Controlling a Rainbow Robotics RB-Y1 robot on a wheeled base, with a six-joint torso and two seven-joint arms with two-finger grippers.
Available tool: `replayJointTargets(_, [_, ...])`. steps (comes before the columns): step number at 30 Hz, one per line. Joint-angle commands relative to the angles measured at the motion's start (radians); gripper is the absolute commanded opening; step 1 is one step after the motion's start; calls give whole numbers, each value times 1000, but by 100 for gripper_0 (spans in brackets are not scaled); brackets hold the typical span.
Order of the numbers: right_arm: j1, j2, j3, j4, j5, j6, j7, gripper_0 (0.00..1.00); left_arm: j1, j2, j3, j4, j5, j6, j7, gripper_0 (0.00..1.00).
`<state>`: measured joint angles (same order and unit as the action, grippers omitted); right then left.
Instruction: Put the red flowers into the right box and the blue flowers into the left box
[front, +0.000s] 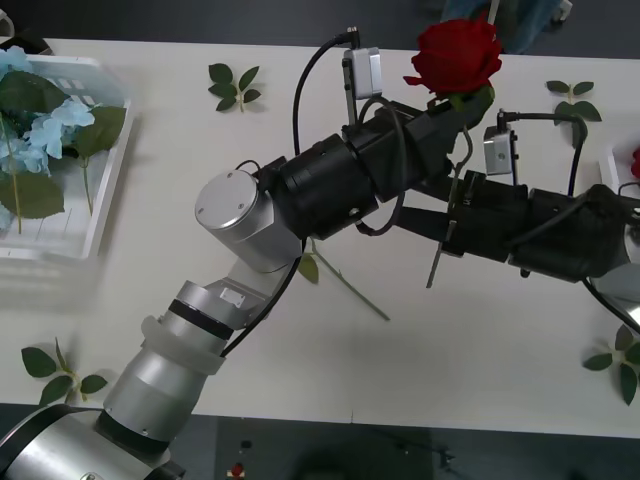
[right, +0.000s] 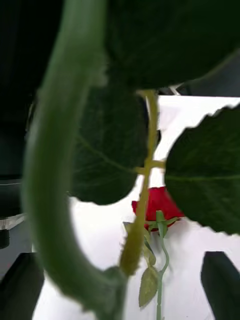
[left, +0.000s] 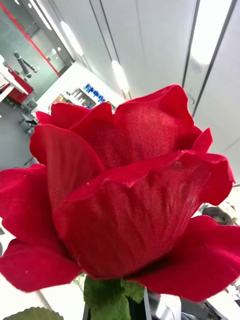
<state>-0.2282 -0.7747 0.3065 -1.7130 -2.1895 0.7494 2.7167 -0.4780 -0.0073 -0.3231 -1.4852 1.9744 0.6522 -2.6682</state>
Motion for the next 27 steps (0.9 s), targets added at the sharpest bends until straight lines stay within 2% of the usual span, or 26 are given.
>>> replayJointTargets(1, [-5, 3, -23, -2, -3, 5, -11, 0, -17, -10, -16, -18, 4, -25, -4, 0])
replayJointTargets(12, [-3, 3, -23, 3, -15, 11, -11, 0, -16, -10, -10, -18, 7, -28, -4, 2])
replayJointTargets(13, [-3, 2, -23, 1, -15, 13, -11, 0, -16, -10, -8, -18, 7, -29, -4, 5])
replayJointTargets(15, [-3, 2, -23, 1, -16, 13, -11, 0, -16, -10, -4, -18, 9, -29, -4, 23])
replayJointTargets(17, [-3, 2, -23, 1, -19, 15, -11, 0, -16, -10, -1, -18, 21, -29, -4, 48])
replayJointTargets(19, [-3, 3, -24, 1, -22, 18, -11, 0, -16, -10, -1, -18, 37, -31, -4, 61])
replayJointTargets(22, [-3, 2, -24, 3, -26, 21, -11, 0, -16, -7, 1, -18, 63, -31, -6, 68])
replayJointTargets(27, [-5, -32, -24, 1, -59, 19, -11, 0, -11, 69, 2, -26, 142, -25, -13, 69])
